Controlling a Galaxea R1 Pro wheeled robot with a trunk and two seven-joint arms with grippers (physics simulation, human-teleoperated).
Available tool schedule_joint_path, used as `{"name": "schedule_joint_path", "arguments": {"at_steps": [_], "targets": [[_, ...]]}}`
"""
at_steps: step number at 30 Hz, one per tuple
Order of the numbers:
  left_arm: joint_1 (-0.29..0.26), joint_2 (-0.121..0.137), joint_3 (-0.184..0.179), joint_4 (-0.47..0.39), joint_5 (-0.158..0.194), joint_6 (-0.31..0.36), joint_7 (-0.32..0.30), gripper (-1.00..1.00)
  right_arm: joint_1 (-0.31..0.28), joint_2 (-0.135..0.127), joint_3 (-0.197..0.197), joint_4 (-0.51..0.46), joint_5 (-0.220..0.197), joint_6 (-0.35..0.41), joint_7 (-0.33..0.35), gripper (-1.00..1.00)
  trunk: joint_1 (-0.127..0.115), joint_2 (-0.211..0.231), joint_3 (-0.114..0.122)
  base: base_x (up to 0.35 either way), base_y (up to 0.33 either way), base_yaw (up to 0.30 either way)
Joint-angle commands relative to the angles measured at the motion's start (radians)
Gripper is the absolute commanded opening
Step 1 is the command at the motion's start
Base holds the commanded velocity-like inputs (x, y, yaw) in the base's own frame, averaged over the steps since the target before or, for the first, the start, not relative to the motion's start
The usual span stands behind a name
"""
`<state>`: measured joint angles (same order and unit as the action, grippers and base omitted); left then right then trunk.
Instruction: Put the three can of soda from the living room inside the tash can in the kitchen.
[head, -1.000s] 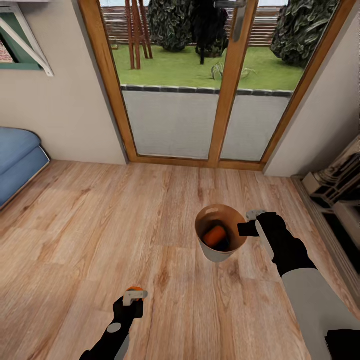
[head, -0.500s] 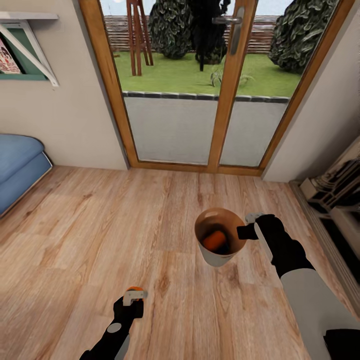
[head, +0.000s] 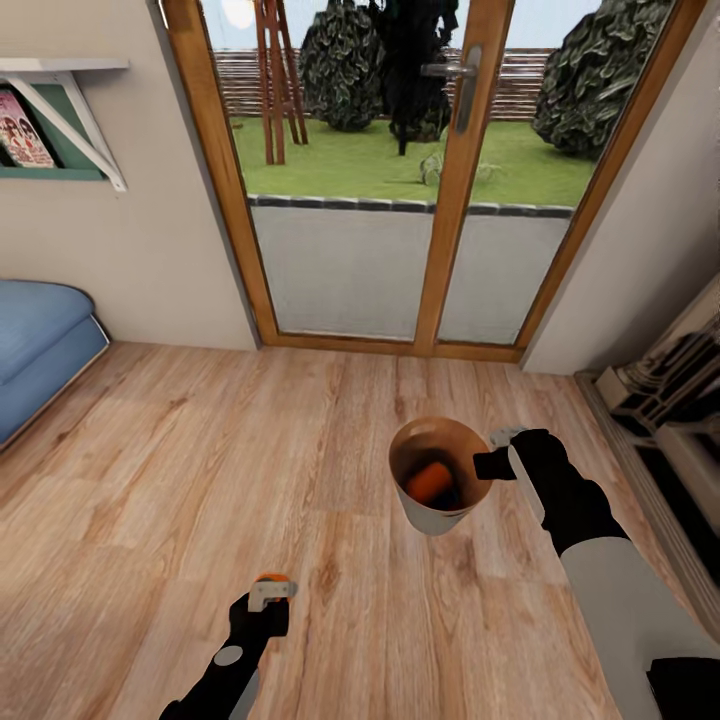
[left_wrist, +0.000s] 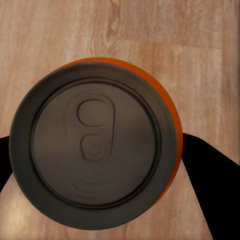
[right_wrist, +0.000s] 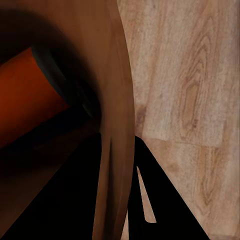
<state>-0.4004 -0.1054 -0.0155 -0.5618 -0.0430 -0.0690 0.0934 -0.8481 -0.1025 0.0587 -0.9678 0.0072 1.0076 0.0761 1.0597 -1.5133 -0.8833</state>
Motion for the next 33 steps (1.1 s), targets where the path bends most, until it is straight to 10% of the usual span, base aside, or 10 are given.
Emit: {"name": "schedule_joint_path", "arguments": {"at_steps": [1,33], "targets": [[0.000,0.000,0.000,0.000,0.000,0.000,-0.002,-1.00,0.000,0.000,0.000,0.000,-0.016,0.000,0.004,-1.00,-0.004,0.007,0.005,0.000,0.000,0.000],[0.000,0.000,0.000,-0.001,0.000,0.000,-0.004,-1.00,0.000,0.001,-0.001,0.001,-0.017,0.000,0.004,-1.00,-0.127,0.231,0.157,0.000,0.000,0.000]]}}
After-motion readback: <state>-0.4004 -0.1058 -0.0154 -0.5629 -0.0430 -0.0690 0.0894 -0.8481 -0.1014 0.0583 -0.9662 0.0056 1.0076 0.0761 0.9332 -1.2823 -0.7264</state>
